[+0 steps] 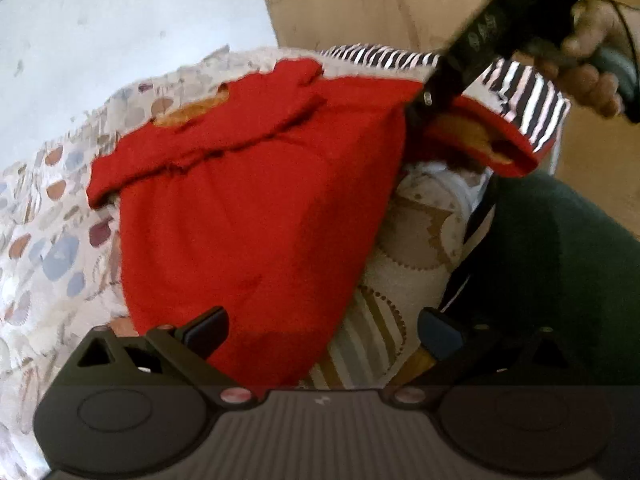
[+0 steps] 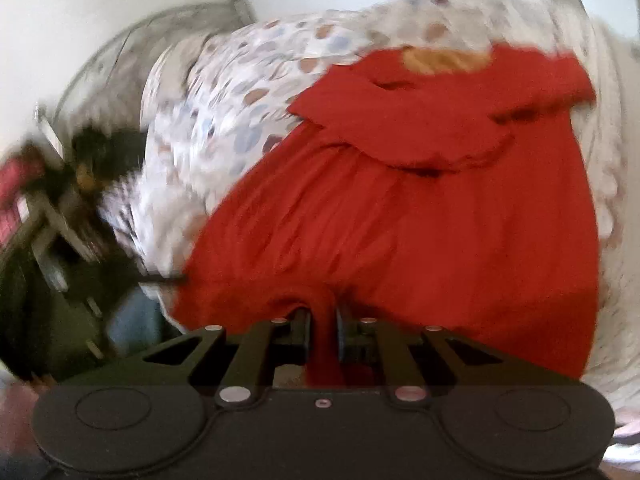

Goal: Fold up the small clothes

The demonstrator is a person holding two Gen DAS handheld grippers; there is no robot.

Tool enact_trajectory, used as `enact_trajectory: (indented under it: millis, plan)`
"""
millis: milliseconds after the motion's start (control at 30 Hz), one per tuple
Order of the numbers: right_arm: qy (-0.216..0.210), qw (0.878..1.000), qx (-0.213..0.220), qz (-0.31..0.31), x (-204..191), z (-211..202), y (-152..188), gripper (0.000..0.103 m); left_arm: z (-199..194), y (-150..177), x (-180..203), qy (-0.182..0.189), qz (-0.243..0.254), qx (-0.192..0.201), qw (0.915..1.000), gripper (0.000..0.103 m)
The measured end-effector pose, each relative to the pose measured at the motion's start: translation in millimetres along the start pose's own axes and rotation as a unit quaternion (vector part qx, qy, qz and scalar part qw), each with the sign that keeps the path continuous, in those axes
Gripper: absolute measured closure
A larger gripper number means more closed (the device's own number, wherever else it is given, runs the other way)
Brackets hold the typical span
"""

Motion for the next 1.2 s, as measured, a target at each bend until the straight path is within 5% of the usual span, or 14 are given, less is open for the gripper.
enact_trajectory:
  millis: [233,433,667,800,1067,1200]
  plan:
    - [-0.062,0.987,-0.013,0.147,35,7,-8,0.091,25,-4,-9,-0.052,-0.012,-0.039,0.9978,0.009]
    - [-0.08,0.98,-0.009,0.181,47,12,-8,0.091,21,5,-13,-0.08,0.018,-0.036,0.996,0.02]
    - [-0.088,0.978,-0.011,0.188,50,14,-8,0.09,7,11,-30,-0.101,0.039,-0.033,0.9936,0.066]
    - [-0.087,0.978,-0.012,0.188,50,14,-8,0.09,-6,5,-48,-0.086,0.011,-0.023,0.9959,0.085]
    - [-0.084,0.977,-0.011,0.194,54,13,-6,0.088,-10,-35,-103,-0.043,-0.117,0.02,0.992,0.091]
    - [-0.061,0.985,0.002,0.161,43,7,-3,0.076,4,-54,-123,-0.025,-0.147,0.02,0.9886,0.092]
Point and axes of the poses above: each gripper's, at about its wrist camera, not at the fingertips, and z roughly the way its jaws point, x to its right, y to its underside, the point moved 3 cm from there along z, roughly the way its jaws point, and after that the axes turned 6 degrees about -z, right-handed, at the moved point
